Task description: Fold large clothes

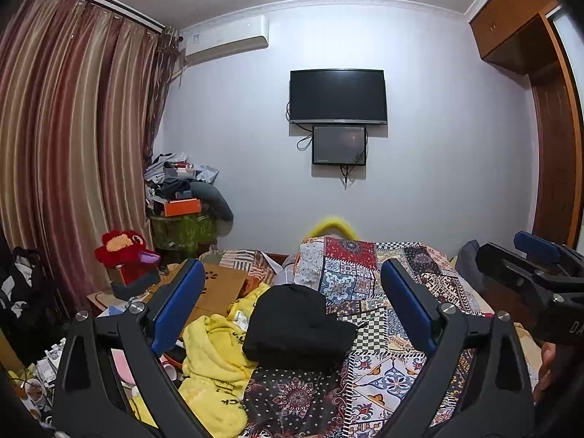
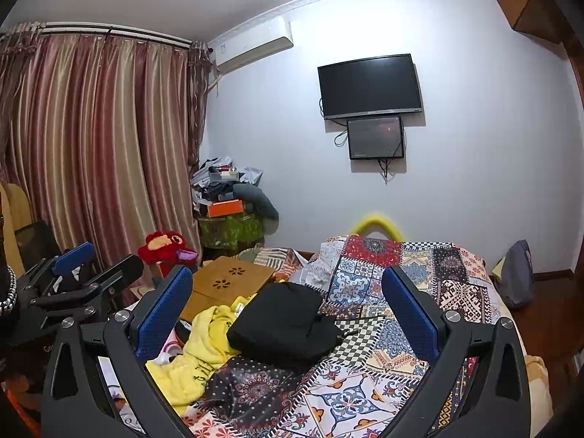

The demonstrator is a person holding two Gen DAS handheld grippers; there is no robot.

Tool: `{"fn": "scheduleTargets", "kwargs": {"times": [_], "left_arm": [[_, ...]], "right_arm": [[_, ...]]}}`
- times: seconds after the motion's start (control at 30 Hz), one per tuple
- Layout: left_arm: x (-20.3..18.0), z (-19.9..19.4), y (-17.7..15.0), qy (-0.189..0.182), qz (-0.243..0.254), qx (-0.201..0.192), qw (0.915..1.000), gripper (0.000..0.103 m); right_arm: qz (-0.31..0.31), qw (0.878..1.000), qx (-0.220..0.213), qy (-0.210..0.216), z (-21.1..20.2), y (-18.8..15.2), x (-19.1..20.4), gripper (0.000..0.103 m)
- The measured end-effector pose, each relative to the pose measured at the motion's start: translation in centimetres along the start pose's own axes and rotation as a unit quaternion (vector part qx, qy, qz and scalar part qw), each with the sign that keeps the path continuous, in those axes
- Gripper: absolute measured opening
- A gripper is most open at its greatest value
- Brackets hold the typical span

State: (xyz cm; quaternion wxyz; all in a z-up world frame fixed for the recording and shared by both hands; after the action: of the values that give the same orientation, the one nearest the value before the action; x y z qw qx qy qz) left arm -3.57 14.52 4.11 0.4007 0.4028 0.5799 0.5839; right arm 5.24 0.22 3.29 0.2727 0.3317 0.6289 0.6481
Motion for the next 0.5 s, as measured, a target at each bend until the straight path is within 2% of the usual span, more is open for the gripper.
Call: {"fn": "scheduleTargets", "kwargs": {"times": [0.5], "left_arm": [[-0.19,0.33,-0.15,-0.003,-0.004,0.005,1.0,0.097]], "right_arm": [[0.005,1.0,0.007,-0.004,-0.11,0.27,-0.14,0.103]]}}
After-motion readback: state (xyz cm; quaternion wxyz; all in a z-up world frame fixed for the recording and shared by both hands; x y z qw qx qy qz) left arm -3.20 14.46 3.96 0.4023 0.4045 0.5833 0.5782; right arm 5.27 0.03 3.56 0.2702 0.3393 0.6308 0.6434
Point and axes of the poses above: each gripper's, at about its wrist camera, not at the fingertips, and z roughly the way its jaws point, x to its left, y to its top, the point moved 1 cm from there along z, roughly the way its jaws point, and after that the axes turned 8 degrees about -x, right-handed, at the moved point
